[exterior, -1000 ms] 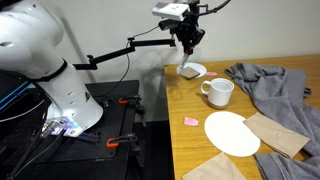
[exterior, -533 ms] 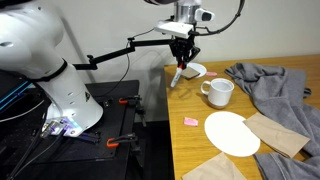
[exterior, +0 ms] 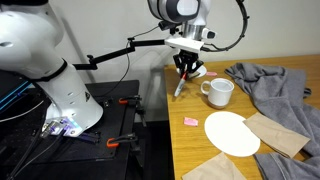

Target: Pick up the pen from the white mug cup and put it on the table.

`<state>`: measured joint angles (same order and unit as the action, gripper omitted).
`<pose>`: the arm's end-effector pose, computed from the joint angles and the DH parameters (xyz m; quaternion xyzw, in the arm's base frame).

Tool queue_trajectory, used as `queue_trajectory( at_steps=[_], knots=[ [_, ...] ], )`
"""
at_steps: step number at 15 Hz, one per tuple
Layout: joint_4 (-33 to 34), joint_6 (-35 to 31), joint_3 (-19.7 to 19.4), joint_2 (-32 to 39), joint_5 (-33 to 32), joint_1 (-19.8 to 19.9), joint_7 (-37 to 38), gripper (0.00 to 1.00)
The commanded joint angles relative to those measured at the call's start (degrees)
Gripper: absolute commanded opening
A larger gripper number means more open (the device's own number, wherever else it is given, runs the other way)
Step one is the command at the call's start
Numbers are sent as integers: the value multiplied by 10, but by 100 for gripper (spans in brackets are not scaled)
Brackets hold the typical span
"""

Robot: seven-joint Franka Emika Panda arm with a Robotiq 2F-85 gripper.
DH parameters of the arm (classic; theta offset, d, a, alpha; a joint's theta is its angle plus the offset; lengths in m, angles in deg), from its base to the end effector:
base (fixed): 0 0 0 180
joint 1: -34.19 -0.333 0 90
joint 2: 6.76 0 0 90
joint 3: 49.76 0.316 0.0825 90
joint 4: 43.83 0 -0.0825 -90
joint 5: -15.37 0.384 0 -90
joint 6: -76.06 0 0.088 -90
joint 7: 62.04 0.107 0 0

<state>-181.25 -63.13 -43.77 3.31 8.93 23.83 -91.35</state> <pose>0.4644 0.1370 0.2321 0.9007 0.4279 -0.0737 0.0162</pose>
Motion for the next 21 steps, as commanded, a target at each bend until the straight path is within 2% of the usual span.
queue_trajectory(
  at_steps=[1,8,9,10,11,17,21],
  knots=[
    [43,-9,17,52,-23,16,-7,6],
    [63,-14,31,102,-40,21,-3,6],
    [63,-14,32,104,-43,20,1,47],
    [61,-15,32,103,-45,20,4,48],
    [60,-17,33,102,-47,21,5,54],
    [44,-38,36,69,-43,30,4,98],
    [29,-51,48,26,-8,53,-25,100]
  ],
)
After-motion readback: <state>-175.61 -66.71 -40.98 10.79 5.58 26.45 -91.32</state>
